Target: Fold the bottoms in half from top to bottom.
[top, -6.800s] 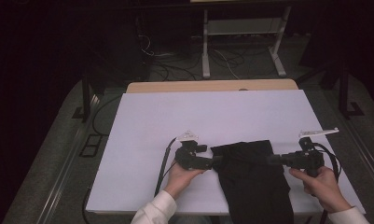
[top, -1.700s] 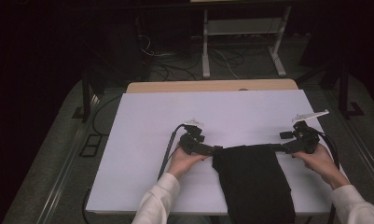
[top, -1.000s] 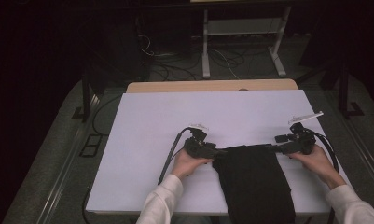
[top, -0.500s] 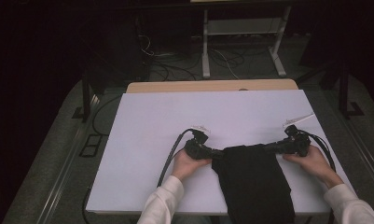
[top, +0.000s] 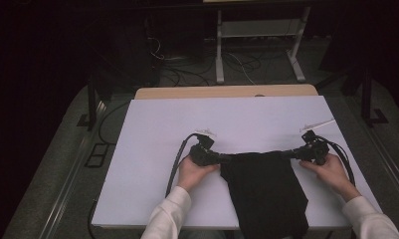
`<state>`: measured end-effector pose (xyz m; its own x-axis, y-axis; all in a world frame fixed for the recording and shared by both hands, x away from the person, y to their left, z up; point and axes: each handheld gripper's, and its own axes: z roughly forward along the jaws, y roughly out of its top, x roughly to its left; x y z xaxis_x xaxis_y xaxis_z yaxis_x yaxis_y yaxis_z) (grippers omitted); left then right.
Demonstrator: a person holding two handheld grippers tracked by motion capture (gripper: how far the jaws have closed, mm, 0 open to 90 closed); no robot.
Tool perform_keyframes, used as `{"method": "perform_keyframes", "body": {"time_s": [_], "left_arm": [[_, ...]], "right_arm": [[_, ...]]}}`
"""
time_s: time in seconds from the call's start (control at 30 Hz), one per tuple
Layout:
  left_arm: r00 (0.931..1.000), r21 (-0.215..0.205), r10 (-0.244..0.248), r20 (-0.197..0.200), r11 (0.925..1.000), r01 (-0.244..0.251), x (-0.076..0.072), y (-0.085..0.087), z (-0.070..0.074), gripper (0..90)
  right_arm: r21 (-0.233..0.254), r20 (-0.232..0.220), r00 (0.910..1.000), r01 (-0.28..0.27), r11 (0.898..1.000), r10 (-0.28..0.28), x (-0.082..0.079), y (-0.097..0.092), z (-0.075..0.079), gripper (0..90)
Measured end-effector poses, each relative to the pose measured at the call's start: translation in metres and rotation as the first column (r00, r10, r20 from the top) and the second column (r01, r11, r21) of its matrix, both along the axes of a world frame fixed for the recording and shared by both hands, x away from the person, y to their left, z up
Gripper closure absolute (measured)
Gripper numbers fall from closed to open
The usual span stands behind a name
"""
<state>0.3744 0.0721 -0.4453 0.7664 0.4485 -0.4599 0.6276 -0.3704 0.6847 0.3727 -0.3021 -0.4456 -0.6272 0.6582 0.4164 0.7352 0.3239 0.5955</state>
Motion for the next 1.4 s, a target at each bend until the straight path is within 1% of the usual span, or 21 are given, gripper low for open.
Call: {"method": "perform_keyframes", "body": {"time_s": [0.13, 0.4, 0.57, 0.6, 0.67, 0.77, 0.9, 0.97, 1.1, 1.33, 1.4], "left_arm": [[0.9998, -0.003, 0.018, 0.013, 0.9998, -0.018, 0.001, 0.011, 0.007, 84.7], [0.9981, 0.032, 0.048, 0.038, 0.9983, -0.049, 0.004, 0.029, 0.018, 84.7], [0.9954, 0.047, 0.075, 0.060, 0.9958, -0.078, 0.009, 0.042, 0.026, 84.7], [0.9946, 0.046, 0.082, 0.063, 0.9953, -0.085, 0.010, 0.044, 0.027, 84.7], [0.9933, 0.057, 0.091, 0.071, 0.9938, -0.095, 0.012, 0.048, 0.029, 84.6], [0.9916, 0.062, 0.107, 0.072, 0.9918, -0.112, 0.015, 0.052, 0.030, 84.6], [0.9897, 0.070, 0.122, 0.076, 0.9894, -0.127, 0.022, 0.059, 0.030, 84.6], [0.9883, 0.069, 0.127, 0.083, 0.9886, -0.133, 0.025, 0.061, 0.031, 84.6], [0.9866, 0.067, 0.139, 0.085, 0.9871, -0.145, 0.033, 0.065, 0.032, 84.5], [0.9817, 0.057, 0.157, 0.108, 0.9849, -0.164, 0.048, 0.070, 0.040, 84.5], [0.9816, 0.066, 0.153, 0.115, 0.9848, -0.161, 0.053, 0.069, 0.043, 84.5]], "right_arm": [[0.001, 0.008, 1.0000, -0.002, 1.000, 0.002, 0.002, 0.008, 0.002, 85.9], [0.000, 0.019, 0.9997, -0.012, 1.000, 0.012, 0.009, 0.030, 0.007, 86.0], [0.014, 0.033, 0.9994, -0.013, 1.000, 0.012, 0.014, 0.043, 0.010, 86.0], [0.016, 0.037, 0.9993, -0.010, 1.000, 0.010, 0.015, 0.046, 0.010, 86.0], [0.022, 0.040, 0.9992, -0.008, 1.000, 0.007, 0.018, 0.051, 0.011, 86.0], [0.024, 0.043, 0.9991, -0.003, 1.000, 0.002, 0.021, 0.058, 0.012, 86.0], [0.029, 0.048, 0.9988, 0.007, 1.000, -0.008, 0.025, 0.066, 0.012, 86.0], [0.028, 0.051, 0.9986, 0.010, 1.000, -0.012, 0.027, 0.068, 0.012, 86.0], [0.038, 0.057, 0.9979, 0.028, 0.999, -0.030, 0.033, 0.073, 0.014, 86.0], [0.059, 0.070, 0.9963, 0.045, 0.997, -0.049, 0.048, 0.077, 0.017, 86.0], [0.060, 0.073, 0.9957, 0.053, 0.997, -0.058, 0.052, 0.078, 0.018, 86.0]]}}
